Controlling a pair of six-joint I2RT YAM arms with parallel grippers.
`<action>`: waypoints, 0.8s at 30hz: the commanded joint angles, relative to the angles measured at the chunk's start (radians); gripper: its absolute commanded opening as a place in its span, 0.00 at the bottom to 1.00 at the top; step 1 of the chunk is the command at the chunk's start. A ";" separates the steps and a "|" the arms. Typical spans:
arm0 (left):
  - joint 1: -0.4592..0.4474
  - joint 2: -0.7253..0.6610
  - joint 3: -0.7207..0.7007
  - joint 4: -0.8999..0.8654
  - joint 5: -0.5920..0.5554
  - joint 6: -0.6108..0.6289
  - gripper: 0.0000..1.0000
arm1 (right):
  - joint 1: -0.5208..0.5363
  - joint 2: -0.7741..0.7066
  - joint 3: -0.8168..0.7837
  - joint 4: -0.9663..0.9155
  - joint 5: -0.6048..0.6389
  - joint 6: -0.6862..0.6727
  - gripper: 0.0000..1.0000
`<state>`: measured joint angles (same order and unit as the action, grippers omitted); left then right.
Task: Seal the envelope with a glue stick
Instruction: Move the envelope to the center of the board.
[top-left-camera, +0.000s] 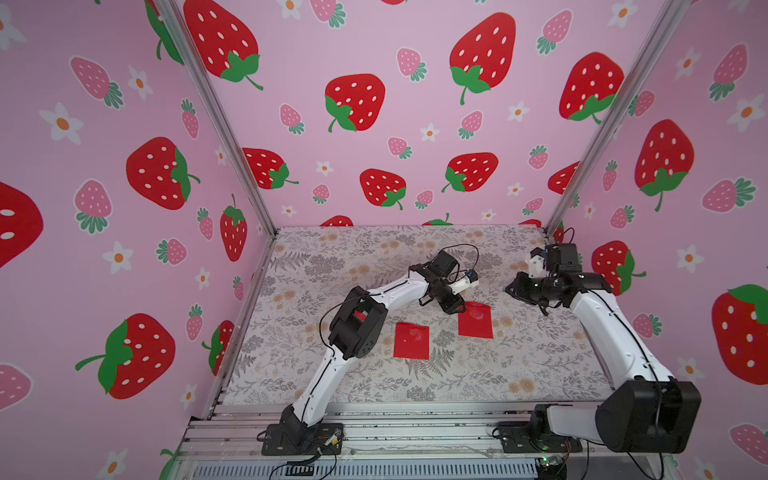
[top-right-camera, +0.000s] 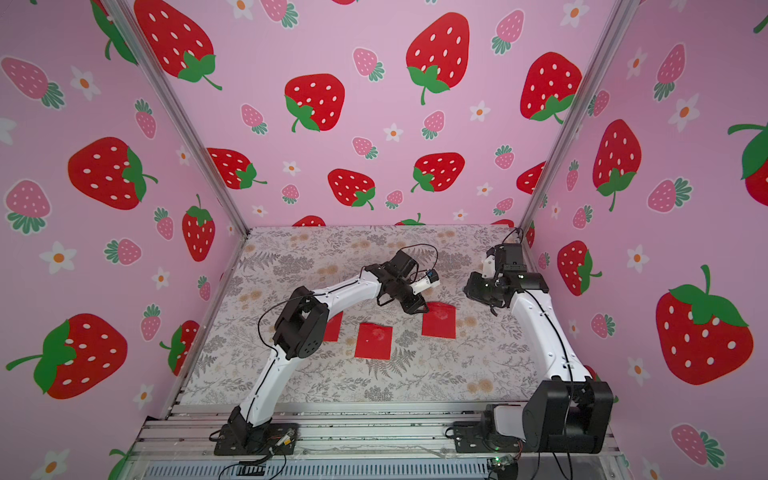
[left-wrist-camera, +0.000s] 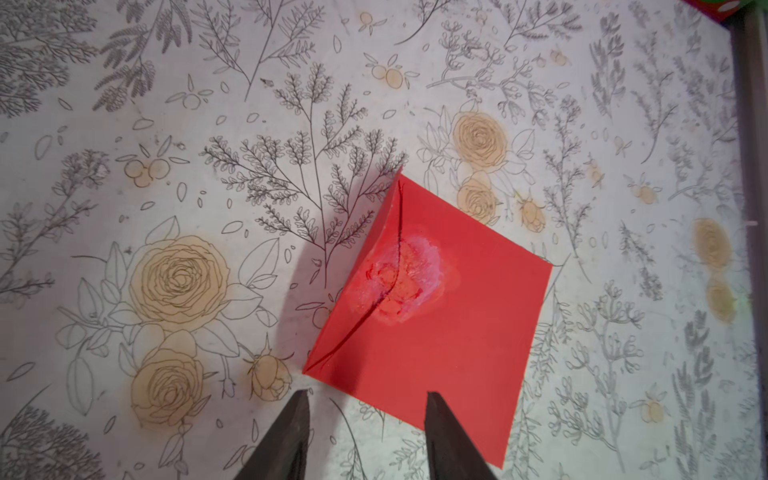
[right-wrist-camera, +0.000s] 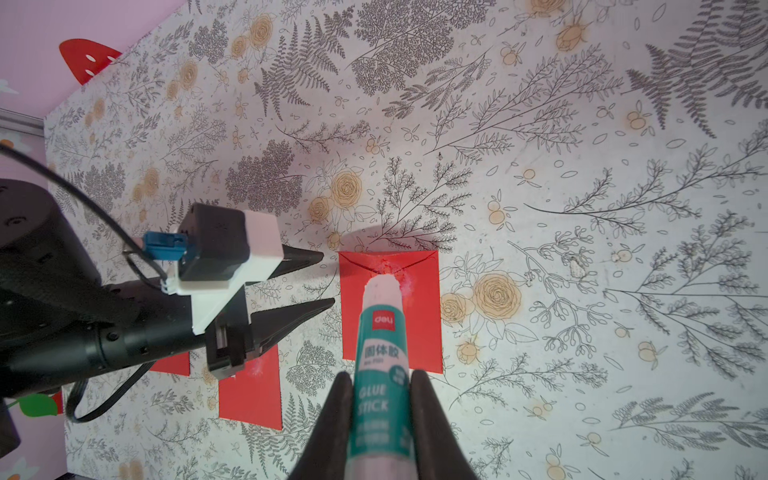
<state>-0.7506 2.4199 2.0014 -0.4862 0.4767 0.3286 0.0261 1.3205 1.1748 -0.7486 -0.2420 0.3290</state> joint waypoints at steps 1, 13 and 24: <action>-0.004 0.037 0.085 -0.014 -0.012 0.036 0.46 | -0.005 -0.006 0.028 -0.024 0.011 -0.014 0.00; -0.032 0.175 0.336 -0.220 -0.047 0.122 0.37 | -0.009 -0.018 0.026 -0.015 0.003 -0.024 0.00; -0.041 0.166 0.309 -0.252 -0.090 0.141 0.18 | -0.009 -0.035 0.023 -0.006 -0.002 -0.025 0.00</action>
<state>-0.7864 2.5835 2.3013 -0.7086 0.3923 0.4526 0.0250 1.3148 1.1782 -0.7517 -0.2417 0.3168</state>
